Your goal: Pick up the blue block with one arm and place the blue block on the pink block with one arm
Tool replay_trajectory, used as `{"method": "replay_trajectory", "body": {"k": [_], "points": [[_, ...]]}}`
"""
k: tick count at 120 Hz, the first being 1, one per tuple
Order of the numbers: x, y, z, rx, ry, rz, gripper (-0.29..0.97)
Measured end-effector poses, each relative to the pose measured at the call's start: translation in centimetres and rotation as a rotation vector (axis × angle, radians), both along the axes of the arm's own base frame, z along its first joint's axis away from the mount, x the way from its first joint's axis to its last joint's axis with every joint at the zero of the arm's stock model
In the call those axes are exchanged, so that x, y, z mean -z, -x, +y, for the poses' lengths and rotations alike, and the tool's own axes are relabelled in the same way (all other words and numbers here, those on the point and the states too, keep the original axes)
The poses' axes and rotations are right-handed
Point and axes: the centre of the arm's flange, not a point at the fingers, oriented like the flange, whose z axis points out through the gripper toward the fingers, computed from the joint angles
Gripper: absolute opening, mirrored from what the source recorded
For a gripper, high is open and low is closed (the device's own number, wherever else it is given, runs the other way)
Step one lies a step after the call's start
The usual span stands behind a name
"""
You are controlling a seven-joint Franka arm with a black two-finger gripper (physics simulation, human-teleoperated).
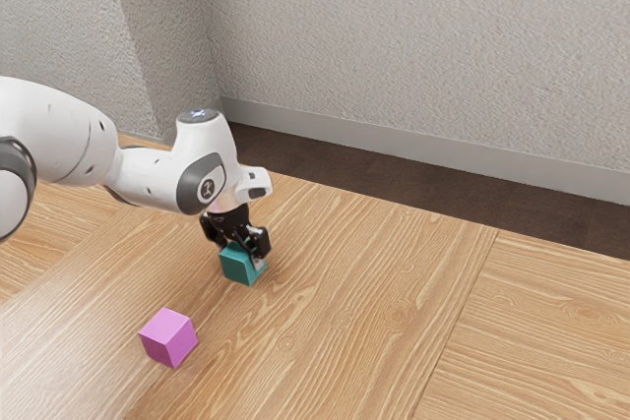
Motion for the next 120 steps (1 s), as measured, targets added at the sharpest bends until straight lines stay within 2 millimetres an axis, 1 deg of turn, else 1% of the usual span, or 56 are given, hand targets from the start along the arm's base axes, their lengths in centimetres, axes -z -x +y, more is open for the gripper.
{"method": "replay_trajectory", "body": {"k": [11,19,24,29,32,37,45,49,53,61,65,74,80,87,100,120], "points": [[-0.1,0.0,0.0,0.002,0.003,-0.002,0.43],[-0.4,0.0,0.0,0.004,0.002,-0.007,0.38],[-1.3,0.0,-0.1,0.007,0.000,-0.020,0.36],[-3.2,0.8,-0.3,0.008,0.000,-0.040,0.35],[-4.4,1.8,-0.4,0.005,0.001,-0.049,0.35],[-6.5,4.7,-0.5,-0.001,-0.001,-0.057,0.34],[-9.5,8.7,-0.6,-0.014,-0.005,-0.078,0.34],[-10.8,10.6,-0.6,-0.020,-0.010,-0.090,0.34],[-11.4,12.2,-0.7,-0.029,-0.014,-0.090,0.34],[-11.5,15.2,-0.8,-0.052,-0.019,-0.075,0.34],[-11.4,16.3,-0.7,-0.068,-0.020,-0.067,0.34],[-11.4,17.9,-0.4,-0.107,-0.023,-0.049,0.34],[-10.9,18.9,-0.1,-0.136,-0.024,-0.031,0.34],[-10.2,20.2,-0.2,-0.160,-0.026,-0.007,0.34],[-9.1,21.7,-0.4,-0.201,-0.029,0.027,0.34],[-8.7,22.0,-0.5,-0.255,-0.031,0.045,0.33]]}}
